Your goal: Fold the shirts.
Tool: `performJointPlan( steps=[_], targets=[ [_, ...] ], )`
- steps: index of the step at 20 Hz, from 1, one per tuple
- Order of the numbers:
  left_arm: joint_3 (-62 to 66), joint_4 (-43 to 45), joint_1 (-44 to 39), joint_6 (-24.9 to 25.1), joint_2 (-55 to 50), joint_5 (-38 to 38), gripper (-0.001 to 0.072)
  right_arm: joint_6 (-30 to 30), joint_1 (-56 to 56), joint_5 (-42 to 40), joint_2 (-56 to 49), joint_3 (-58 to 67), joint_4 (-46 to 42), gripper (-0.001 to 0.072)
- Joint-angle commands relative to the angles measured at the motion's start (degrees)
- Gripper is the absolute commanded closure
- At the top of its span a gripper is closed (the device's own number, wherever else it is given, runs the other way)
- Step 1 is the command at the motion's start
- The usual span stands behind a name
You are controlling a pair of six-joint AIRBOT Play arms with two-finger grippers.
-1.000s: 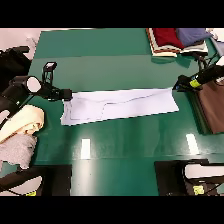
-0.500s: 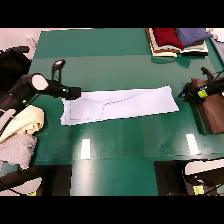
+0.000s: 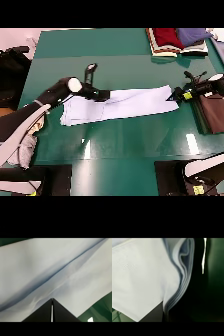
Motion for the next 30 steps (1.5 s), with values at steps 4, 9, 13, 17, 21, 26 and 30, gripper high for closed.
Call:
performJointPlan(
  steps=[4,9,13,17,21,26,30],
  targets=[
    [13.3,-1.2,-4.4,0.5,-13.2,-2.8,0.0682,-0.1,3.8,4.1,12.5,7.7,7.8,0.0694],
    [15.8,-1.9,-6.2,0.5,-16.5,-0.7,0.0682,7.2,13.0,4.6,19.9,17.4,8.5,0.0695],
    [15.8,-1.9,-6.3,0.4,-16.5,2.0,0.0682,10.8,20.8,4.0,21.7,21.4,8.6,0.0694],
    [16.3,-1.7,-5.4,0.4,-16.5,2.7,0.0682,12.5,27.1,1.7,21.6,22.2,8.6,0.0694],
    [19.1,2.3,1.6,0.3,-12.3,-3.9,0.0682,14.0,33.1,-2.6,21.5,22.2,8.7,0.0694],
    [19.1,13.2,15.6,0.5,3.1,-7.8,0.0682,12.8,46.2,-9.3,15.4,22.2,15.3,0.0694],
    [19.1,18.8,23.6,0.5,14.4,-8.2,0.0681,3.0,60.7,-22.1,5.3,22.3,22.5,0.0495]
  ],
)
